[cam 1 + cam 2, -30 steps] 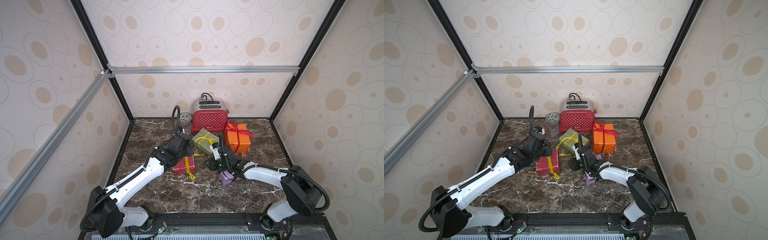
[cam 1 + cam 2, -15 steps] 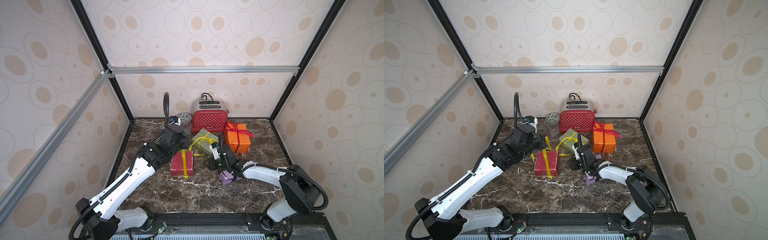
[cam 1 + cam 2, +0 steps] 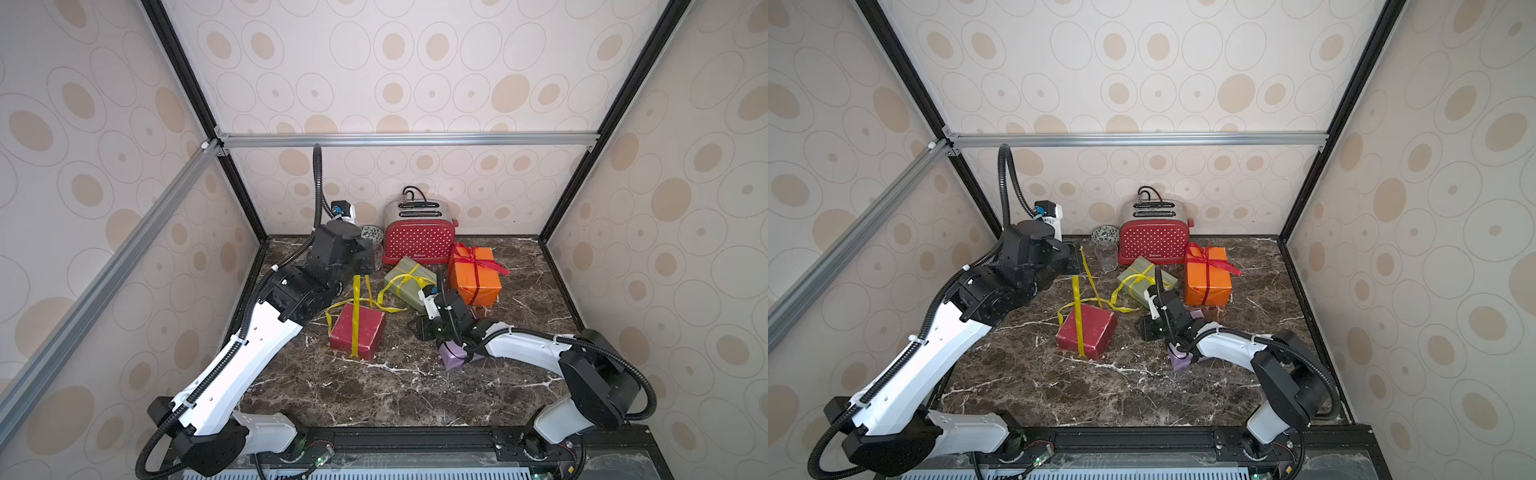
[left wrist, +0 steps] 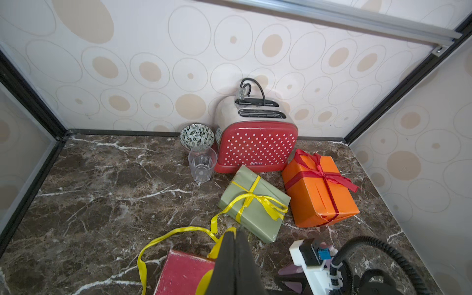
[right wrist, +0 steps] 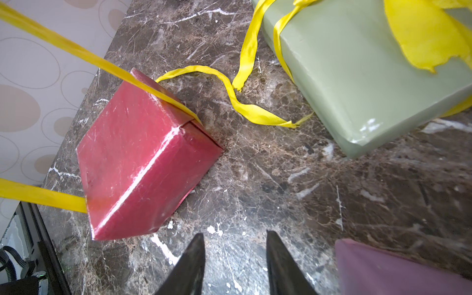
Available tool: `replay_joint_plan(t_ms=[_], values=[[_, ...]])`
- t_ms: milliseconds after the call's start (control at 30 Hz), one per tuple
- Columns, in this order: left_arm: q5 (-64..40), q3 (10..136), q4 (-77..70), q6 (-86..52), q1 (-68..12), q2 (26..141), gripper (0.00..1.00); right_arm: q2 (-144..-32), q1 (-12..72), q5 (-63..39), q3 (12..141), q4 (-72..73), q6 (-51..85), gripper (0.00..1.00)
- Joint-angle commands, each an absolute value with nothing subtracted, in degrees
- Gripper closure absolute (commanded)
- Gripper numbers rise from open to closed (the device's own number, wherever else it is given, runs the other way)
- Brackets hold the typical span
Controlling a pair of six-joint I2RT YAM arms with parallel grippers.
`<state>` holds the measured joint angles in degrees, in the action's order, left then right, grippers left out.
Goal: Untie the ribbon bows on the gift boxes
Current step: Pull the ribbon from the gift box.
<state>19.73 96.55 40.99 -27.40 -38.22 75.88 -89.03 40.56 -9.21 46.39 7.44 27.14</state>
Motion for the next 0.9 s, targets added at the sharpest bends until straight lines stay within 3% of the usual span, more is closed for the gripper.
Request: replay_joint_plan(t_ms=[0,467,867], values=[[22.22,103.10,44.49,-24.49,-37.71,77.33,1.00,-89.51,41.23,-9.14,47.73,6.50,26.81,0.58],[23.80,132.76,51.08,-18.78,-37.45,89.26,1.00,-88.76,41.40,-8.79,47.46,6.68,26.47,0.58],[28.42,143.66,44.16,-12.27,-37.44,90.87,1.00,-88.14,41.44,-8.61,47.01,7.12,26.30,0.58]])
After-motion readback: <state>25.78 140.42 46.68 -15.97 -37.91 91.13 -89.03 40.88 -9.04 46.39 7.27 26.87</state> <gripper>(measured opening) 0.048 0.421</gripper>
